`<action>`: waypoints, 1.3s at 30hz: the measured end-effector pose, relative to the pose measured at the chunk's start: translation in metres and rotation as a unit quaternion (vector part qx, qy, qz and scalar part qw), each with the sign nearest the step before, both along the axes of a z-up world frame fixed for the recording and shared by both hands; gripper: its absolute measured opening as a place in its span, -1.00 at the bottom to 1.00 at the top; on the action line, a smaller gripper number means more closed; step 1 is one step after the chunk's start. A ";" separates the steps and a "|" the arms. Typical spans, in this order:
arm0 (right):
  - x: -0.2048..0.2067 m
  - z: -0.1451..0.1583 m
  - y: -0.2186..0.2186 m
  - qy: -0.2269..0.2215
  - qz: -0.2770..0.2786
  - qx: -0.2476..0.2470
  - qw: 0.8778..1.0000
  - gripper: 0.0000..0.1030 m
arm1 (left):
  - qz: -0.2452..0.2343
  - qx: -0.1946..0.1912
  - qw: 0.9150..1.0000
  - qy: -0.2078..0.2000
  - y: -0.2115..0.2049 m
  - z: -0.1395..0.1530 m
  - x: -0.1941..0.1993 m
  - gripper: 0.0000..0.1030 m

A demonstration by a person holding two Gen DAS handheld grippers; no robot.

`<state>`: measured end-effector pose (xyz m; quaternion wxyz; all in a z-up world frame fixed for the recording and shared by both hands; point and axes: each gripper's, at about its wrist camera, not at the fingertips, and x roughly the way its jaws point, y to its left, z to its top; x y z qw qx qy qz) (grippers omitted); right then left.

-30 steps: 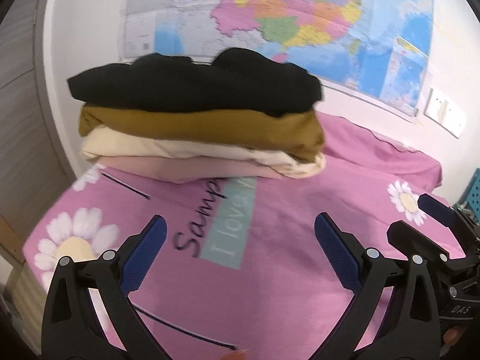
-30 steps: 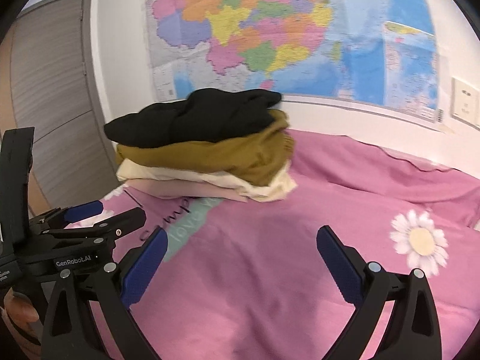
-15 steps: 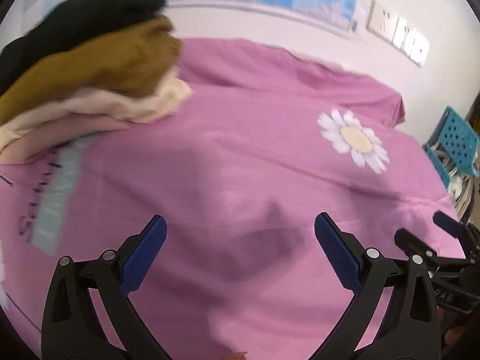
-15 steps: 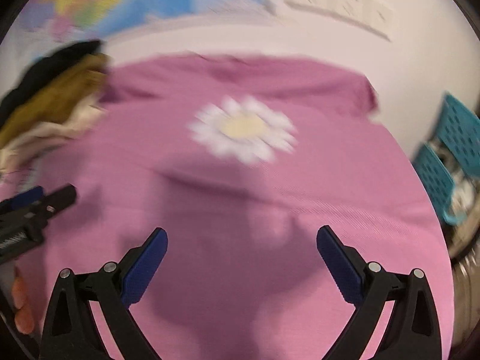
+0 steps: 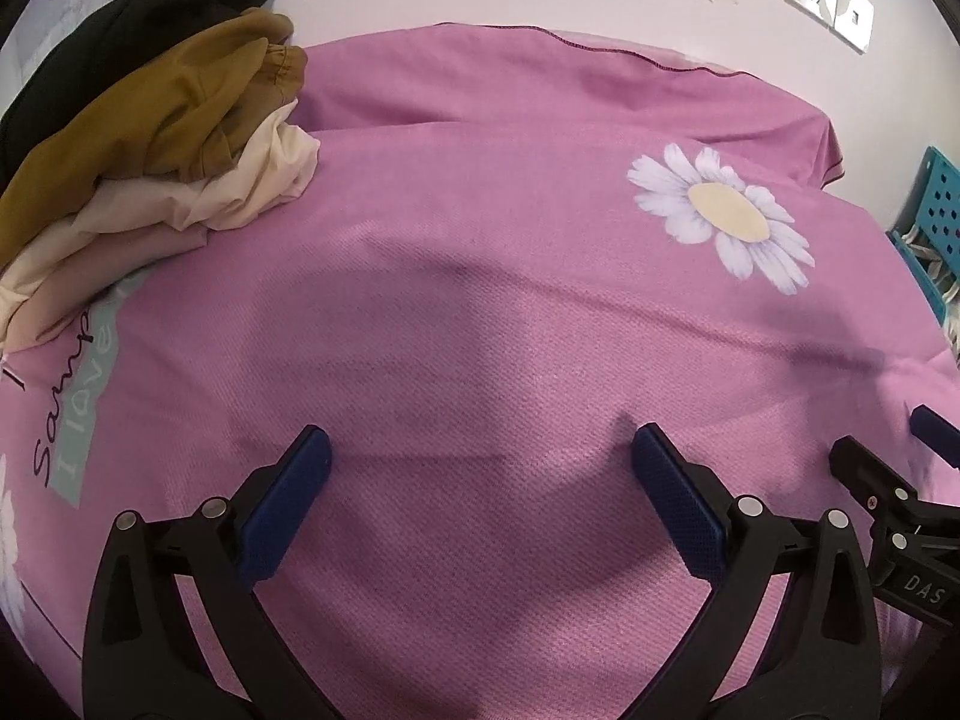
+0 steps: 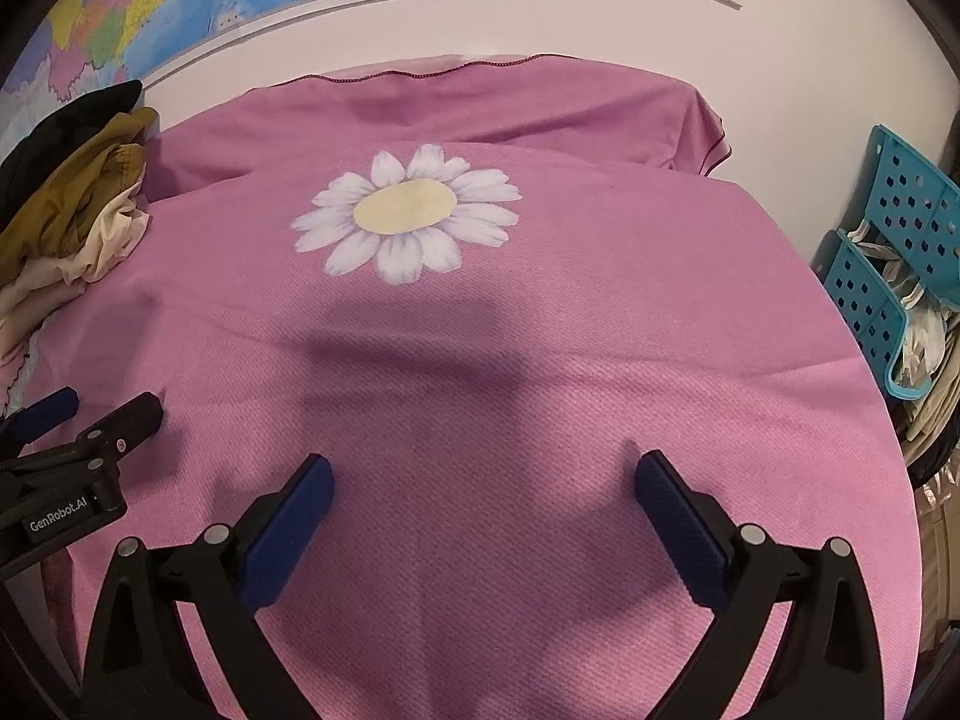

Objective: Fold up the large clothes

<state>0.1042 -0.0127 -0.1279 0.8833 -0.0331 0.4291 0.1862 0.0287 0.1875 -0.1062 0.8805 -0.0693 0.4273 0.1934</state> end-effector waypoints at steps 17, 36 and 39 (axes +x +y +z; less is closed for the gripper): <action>0.001 0.000 0.000 0.000 0.000 0.000 1.000 0.91 | -0.001 0.000 1.000 0.001 -0.001 -0.001 0.002 0.92; 0.001 0.000 0.000 0.000 0.000 0.000 1.000 0.91 | -0.001 0.000 1.000 0.001 0.001 0.000 0.003 0.92; 0.001 0.000 0.000 0.000 0.001 0.000 1.000 0.91 | -0.001 0.000 1.000 0.001 0.000 0.000 0.003 0.92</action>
